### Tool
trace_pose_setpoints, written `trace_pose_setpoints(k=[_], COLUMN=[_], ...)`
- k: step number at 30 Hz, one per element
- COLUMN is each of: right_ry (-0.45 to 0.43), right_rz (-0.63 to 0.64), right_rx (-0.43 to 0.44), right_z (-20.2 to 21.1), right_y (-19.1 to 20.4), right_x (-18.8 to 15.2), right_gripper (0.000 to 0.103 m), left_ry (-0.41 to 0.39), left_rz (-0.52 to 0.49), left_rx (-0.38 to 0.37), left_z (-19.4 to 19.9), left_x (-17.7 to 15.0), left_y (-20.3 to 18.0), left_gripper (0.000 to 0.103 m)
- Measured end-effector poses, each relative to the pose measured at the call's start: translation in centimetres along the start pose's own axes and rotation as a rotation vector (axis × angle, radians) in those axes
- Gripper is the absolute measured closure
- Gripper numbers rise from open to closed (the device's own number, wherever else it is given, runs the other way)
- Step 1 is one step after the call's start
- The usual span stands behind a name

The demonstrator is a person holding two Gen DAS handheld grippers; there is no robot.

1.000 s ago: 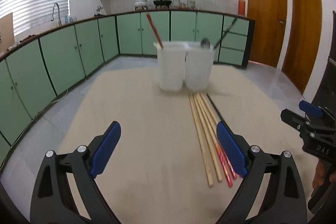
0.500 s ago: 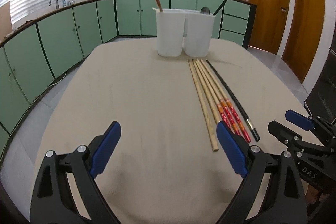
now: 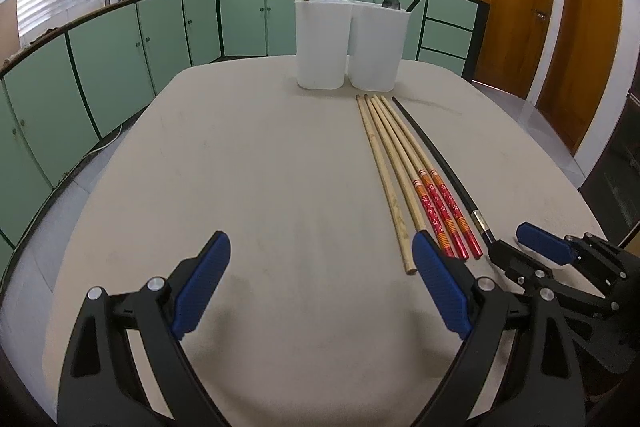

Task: Organize utensils
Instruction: 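Move both tools back down toward the remaining chopsticks, then grasp a plain wooden chopstick with left tool while right tool grasps the other black chopstick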

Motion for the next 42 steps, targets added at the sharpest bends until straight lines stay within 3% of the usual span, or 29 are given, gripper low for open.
trace_pose_setpoints(k=[9,15,25,37,40,42], right_ry=[0.004,0.006,-0.004,-0.003,-0.004,-0.004], right_rz=[-0.006,0.0,-0.042,-0.07,-0.074,-0.078], right_rx=[-0.009,-0.005,-0.003,0.006,0.008,0.01], right_z=[-0.4,-0.8,-0.2,-0.1,-0.2,-0.2], right_y=[0.0,0.0,-1.5,-2.4,-2.5,-2.7], right_x=[0.2,0.4,0.8,0.8,0.8,0.8], right_gripper=[0.074,0.096,0.097,0.097,0.097,0.097], left_ry=[0.021,0.028,0.07,0.095,0.09,0.09], left_rz=[-0.006,-0.013,-0.025,-0.024,-0.033,-0.04], left_rx=[-0.01,-0.02,-0.037,-0.023,-0.027,-0.035], left_z=[-0.7,-0.9,-2.1,-3.2,-3.2,-3.1], left_x=[-0.2,-0.5,-1.3,-1.5,-1.3,-1.3], left_y=[-0.4,-0.8,-1.8,-2.3,-2.6,-2.9], left_gripper=[0.016,0.017,0.021,0.041,0.056,0.075])
Point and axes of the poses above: each gripper's, at about its wrist camera, not at the fingertips, and z roughly against the way its jaws point, y to its left, x to its top, the point moved 10 cm from there along -z, roughly the way its jaws point, and after that the axes turned 10 degrees about -x, right-handed, at the moved point
